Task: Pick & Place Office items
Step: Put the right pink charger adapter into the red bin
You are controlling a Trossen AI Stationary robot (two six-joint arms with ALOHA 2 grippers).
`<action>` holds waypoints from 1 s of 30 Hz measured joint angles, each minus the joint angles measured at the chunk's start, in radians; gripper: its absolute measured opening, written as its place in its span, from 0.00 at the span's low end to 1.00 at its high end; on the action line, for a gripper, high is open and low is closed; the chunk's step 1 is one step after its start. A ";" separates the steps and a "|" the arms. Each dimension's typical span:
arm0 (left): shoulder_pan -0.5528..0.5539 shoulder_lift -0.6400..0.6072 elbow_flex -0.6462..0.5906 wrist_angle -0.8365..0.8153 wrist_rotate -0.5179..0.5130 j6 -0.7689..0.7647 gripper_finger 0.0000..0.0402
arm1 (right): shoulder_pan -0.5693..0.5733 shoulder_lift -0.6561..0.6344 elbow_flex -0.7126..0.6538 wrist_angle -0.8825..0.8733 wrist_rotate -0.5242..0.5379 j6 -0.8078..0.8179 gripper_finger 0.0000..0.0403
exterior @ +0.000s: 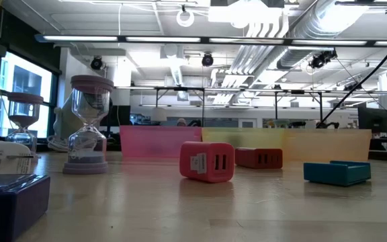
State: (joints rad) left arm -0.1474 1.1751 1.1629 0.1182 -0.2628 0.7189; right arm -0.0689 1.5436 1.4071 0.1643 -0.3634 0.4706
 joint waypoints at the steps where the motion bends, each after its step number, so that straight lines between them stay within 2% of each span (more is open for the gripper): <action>1: 0.000 0.000 0.000 -0.001 0.001 0.000 0.76 | 0.000 0.000 0.000 -0.002 0.000 0.000 0.36; 8: 0.000 0.000 0.000 0.000 0.002 0.000 0.64 | 0.000 -0.001 0.000 -0.004 0.002 -0.002 0.36; 12: 0.000 0.000 -0.001 -0.002 -0.001 -0.002 0.66 | 0.001 -0.001 0.000 -0.014 0.025 0.024 0.39; 23: -0.009 0.001 -0.001 0.004 -0.004 0.001 0.68 | -0.002 0.000 0.000 -0.032 0.043 0.044 0.57; 30: -0.038 0.001 -0.001 -0.001 -0.070 0.034 0.68 | -0.042 -0.033 0.000 -0.122 0.035 -0.010 0.59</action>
State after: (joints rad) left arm -0.1855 1.1758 1.1622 0.1174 -0.3326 0.7532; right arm -0.1112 1.5106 1.4071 0.0425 -0.3286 0.4607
